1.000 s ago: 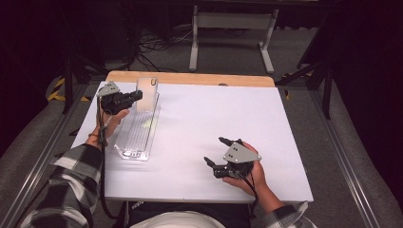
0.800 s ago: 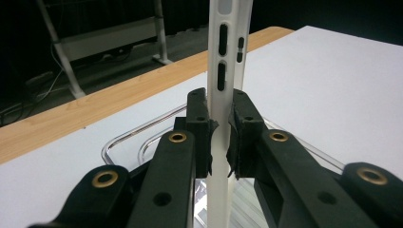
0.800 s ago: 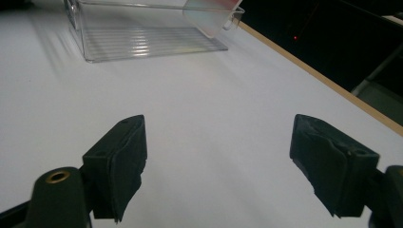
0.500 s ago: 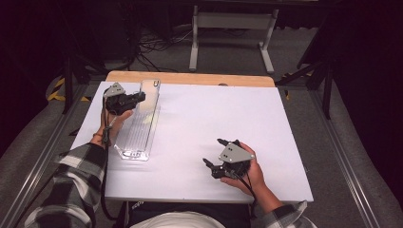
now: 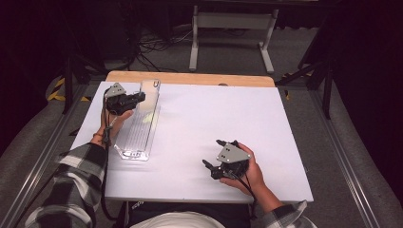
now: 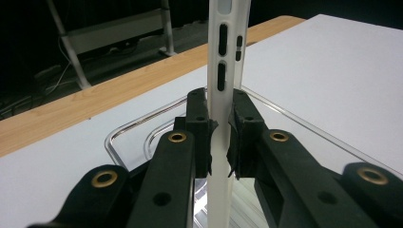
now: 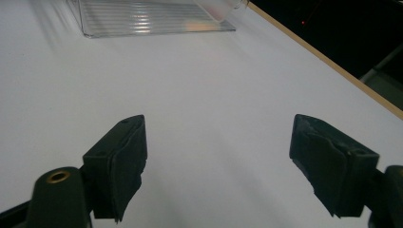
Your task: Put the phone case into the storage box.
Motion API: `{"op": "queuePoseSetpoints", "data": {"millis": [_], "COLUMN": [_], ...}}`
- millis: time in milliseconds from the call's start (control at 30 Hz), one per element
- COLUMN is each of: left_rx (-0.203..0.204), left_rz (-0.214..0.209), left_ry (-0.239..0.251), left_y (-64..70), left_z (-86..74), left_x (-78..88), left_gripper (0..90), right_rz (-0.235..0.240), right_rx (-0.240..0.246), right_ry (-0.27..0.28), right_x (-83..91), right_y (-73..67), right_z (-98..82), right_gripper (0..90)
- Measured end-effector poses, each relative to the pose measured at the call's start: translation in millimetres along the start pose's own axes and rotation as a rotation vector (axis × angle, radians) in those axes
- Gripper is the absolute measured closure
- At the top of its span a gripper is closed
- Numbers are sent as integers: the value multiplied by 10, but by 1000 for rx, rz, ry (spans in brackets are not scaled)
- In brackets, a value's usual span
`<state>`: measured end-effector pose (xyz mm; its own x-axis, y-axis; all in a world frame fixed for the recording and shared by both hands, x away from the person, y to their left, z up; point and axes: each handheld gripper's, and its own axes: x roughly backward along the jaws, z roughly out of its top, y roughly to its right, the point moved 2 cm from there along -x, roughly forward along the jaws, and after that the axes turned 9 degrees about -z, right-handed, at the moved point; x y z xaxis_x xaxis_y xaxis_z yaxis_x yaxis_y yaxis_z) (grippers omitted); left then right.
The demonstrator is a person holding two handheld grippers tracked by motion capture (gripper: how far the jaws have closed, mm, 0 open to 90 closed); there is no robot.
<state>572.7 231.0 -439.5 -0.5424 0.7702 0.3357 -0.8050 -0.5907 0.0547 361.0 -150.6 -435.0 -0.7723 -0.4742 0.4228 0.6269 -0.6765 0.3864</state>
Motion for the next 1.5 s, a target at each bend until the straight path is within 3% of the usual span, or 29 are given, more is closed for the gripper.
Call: {"op": "queuePoseSetpoints", "data": {"millis": [333,467,567,700,800,867,933,1067,1500], "left_rx": [-11,-50,-59,-96,-103,-90,-91,-88,-77], "left_rz": [72,150,166,252,315,310,342,345,305], "left_ry": [-14,-43,-42,-68,-96,-100,-111,-127,-104], "left_y": [-27,-11,-16,-6,-31,-49,-62,-58,-43], "left_z": [-9,20,24,51,36,11,6,-6,6], "left_x": [22,19,22,31,35,37,36,16,33], "left_gripper": [772,707,702,660,636,627,611,612,680], "right_rz": [-5,2,13,19,22,22,25,28,19], "right_rx": [14,14,31,47,48,48,50,54,48], "right_ry": [-8,-17,-34,-39,-40,-39,-36,-37,-27], "right_x": [1,-9,-32,-39,-37,-33,-30,-28,-14], "right_y": [-10,-14,-46,-70,-74,-73,-67,-74,-62], "right_z": [-1,-4,-15,-11,-12,-13,-13,-14,-6], "right_gripper": [208,208,209,209,209,209,209,209,212]}}
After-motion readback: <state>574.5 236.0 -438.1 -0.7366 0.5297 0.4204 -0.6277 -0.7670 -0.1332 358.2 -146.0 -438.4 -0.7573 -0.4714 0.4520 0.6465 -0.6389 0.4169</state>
